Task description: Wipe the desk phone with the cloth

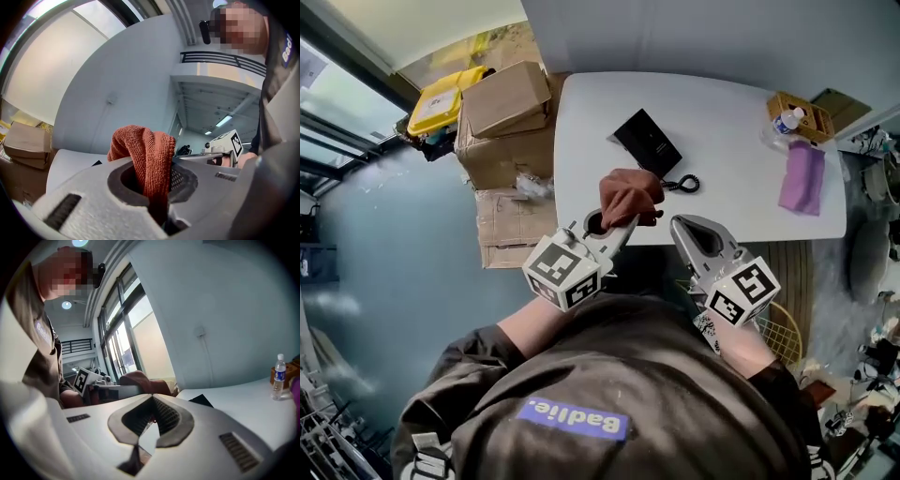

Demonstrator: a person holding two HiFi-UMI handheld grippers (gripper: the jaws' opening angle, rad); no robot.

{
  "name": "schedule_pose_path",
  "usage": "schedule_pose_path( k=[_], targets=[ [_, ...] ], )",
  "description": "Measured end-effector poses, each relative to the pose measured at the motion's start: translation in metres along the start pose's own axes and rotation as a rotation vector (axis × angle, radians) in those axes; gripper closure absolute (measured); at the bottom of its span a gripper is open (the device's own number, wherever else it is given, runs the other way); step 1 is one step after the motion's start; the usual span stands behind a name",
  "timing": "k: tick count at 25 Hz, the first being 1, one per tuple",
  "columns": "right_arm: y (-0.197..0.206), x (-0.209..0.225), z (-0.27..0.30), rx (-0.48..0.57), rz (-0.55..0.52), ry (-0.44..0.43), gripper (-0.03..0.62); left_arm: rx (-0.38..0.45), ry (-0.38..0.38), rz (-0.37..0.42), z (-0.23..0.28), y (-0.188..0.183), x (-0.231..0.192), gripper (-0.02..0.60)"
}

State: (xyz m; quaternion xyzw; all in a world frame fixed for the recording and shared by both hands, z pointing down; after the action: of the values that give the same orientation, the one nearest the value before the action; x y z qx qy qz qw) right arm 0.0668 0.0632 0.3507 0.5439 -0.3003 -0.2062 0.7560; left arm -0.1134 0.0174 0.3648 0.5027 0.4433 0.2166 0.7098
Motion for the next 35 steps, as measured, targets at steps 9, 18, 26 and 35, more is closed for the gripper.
schedule_pose_path(
  k=[9, 18, 26, 35],
  targets=[
    [-0.002, -0.065, 0.008, 0.006, -0.042, -0.017, 0.566, 0.010, 0.090, 0.029, -0.064, -0.004, 0.028, 0.545],
    [-0.024, -0.069, -0.005, 0.057, -0.097, -0.093, 0.566, 0.052, 0.061, 0.054, -0.063, -0.033, 0.054, 0.545],
    [-0.017, -0.057, -0.030, 0.067, -0.100, -0.094, 0.566, 0.058, 0.050, 0.066, -0.050, -0.027, 0.074, 0.545],
    [-0.012, -0.054, -0.043, 0.063, -0.106, -0.100, 0.566, 0.058, 0.039, 0.083, -0.048, -0.020, 0.086, 0.545]
  ],
)
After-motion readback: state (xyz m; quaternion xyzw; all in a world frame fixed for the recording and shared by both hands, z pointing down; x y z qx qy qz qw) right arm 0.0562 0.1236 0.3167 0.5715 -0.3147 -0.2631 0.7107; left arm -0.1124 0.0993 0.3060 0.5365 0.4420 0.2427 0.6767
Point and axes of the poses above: the fingertips, and each gripper's own axes: z forward along the fingers, x to its right, y out of its underside, the point moved 8 cm from there along -z, backward along the fingers, and after that the axes turned 4 degrees about -z, right-handed, at the moved point
